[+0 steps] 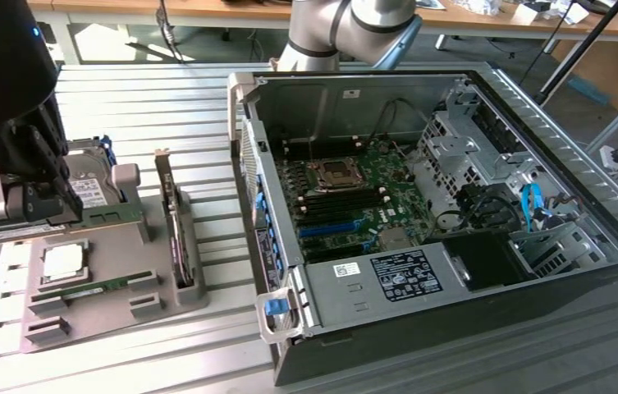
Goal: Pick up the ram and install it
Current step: 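Pick up the ram and move it above insertion slot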
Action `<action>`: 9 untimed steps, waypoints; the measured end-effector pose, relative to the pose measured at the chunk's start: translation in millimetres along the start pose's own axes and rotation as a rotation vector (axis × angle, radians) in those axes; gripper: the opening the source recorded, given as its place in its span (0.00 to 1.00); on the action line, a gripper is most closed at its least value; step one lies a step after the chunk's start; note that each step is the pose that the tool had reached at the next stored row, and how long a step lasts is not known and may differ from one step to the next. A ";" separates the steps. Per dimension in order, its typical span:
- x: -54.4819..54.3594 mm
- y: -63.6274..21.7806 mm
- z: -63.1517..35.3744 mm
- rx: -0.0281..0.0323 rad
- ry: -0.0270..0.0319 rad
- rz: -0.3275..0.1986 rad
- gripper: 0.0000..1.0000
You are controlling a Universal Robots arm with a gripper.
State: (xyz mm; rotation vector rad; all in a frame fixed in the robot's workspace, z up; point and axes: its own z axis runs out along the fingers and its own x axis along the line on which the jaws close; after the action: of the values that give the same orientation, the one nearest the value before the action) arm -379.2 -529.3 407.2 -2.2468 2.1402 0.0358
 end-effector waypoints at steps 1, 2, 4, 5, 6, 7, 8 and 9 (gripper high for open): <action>0.1 -2.3 0.0 -0.0001 0.0000 0.000 0.12; 0.2 -4.8 0.1 0.0000 -0.0001 0.000 0.12; 0.6 -11.4 0.1 -0.0003 0.0000 0.000 0.12; 0.7 -14.1 0.1 -0.0004 0.0000 0.000 0.12; 0.9 -18.3 0.2 -0.0005 0.0000 0.000 0.12; 1.1 -21.1 0.2 -0.0006 0.0000 0.000 0.12; 1.2 -24.3 0.3 -0.0006 -0.0001 0.000 0.12; 1.3 -27.0 0.3 -0.0007 -0.0001 0.000 0.12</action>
State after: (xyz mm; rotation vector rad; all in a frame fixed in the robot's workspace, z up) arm -352.2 -529.3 407.1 -2.2471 2.1405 0.0367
